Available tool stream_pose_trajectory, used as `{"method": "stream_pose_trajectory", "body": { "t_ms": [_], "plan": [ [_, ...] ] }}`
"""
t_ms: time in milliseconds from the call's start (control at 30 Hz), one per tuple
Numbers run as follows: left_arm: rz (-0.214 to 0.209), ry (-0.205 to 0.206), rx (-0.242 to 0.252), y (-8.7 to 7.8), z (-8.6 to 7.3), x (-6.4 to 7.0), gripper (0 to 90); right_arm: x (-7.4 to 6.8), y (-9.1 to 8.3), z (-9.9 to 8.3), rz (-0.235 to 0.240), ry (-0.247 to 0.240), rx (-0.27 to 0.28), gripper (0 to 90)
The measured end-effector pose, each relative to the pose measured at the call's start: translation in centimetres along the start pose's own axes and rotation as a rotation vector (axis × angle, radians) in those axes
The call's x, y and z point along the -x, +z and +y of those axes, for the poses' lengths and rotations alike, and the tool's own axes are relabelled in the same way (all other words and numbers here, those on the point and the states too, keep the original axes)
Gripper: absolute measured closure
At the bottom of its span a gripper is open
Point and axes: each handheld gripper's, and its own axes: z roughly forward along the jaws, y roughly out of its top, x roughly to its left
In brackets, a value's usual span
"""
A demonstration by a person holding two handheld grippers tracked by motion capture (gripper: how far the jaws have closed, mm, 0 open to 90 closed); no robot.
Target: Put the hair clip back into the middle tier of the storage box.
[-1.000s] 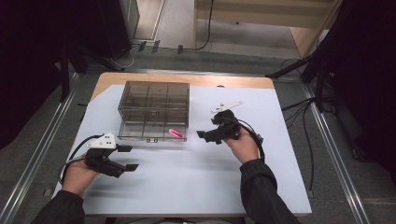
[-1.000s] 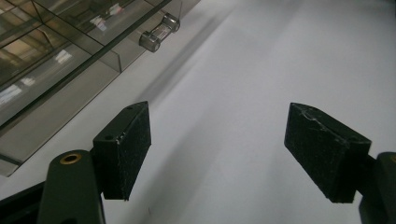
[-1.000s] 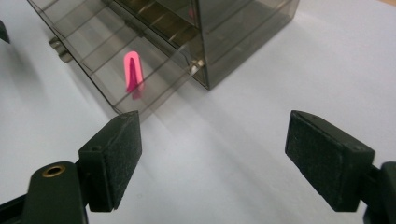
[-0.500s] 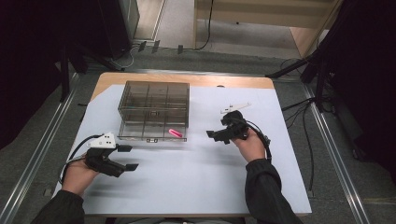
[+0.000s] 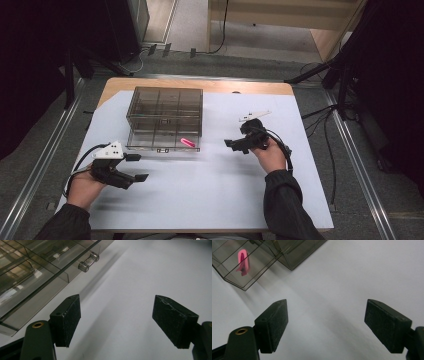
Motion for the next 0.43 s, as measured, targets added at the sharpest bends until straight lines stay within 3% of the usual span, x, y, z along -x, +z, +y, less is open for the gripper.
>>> {"method": "stream_pose_trajectory", "body": {
  "t_ms": [333,433],
  "plan": [
    [-0.004,-0.007,-0.009,0.07,-0.08,-0.1,23.7,0.08,0.08,-0.08,-0.001,-0.008,-0.005,19.8],
    [0.002,-0.009,-0.012,0.11,-0.09,-0.12,23.7,0.29,0.38,-0.44,-0.019,-0.023,-0.035,19.3]
  ]
}}
